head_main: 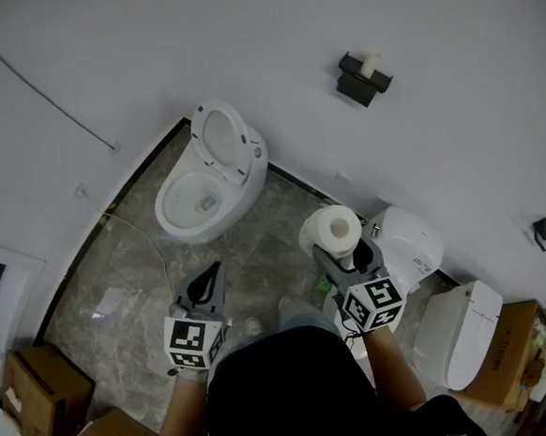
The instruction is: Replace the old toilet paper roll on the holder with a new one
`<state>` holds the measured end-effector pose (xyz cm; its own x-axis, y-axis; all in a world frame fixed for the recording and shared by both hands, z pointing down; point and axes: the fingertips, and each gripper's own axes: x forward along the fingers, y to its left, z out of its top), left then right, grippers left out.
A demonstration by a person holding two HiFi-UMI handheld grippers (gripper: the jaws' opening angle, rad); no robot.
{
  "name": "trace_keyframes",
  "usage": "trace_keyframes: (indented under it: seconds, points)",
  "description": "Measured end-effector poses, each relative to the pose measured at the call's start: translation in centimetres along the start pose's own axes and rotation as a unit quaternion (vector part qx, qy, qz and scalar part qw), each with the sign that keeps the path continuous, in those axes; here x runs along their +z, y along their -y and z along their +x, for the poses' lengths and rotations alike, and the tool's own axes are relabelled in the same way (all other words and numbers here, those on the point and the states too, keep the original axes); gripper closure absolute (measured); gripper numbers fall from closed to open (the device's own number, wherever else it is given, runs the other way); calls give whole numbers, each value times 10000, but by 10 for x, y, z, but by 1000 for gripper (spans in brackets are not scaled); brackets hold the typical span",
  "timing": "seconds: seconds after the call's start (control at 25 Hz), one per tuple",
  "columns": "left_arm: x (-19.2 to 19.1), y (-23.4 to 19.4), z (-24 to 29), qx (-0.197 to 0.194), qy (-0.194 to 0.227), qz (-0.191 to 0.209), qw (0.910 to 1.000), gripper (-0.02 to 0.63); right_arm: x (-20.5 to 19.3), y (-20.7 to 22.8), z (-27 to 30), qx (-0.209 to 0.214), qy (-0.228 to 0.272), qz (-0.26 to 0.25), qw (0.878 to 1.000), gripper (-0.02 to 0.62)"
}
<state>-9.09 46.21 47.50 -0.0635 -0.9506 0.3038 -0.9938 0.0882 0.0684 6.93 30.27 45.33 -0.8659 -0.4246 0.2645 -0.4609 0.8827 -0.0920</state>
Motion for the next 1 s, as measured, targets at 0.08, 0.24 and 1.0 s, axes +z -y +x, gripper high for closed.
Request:
trace_keyframes:
  seconds: [0.08,0.24,1.0]
  points:
    - [-3,-7,6,3,-53,-13,10000,592,-2,5,9,-42,-25,9,10000,249]
    - [-7,-22,26,71,-95,-66,9999,592,-5,21,31,-60,-101,39,9999,249]
    - [53,-53,258,99,-483,-107,9987,592,35,193,188,199,-342,99,9992,249]
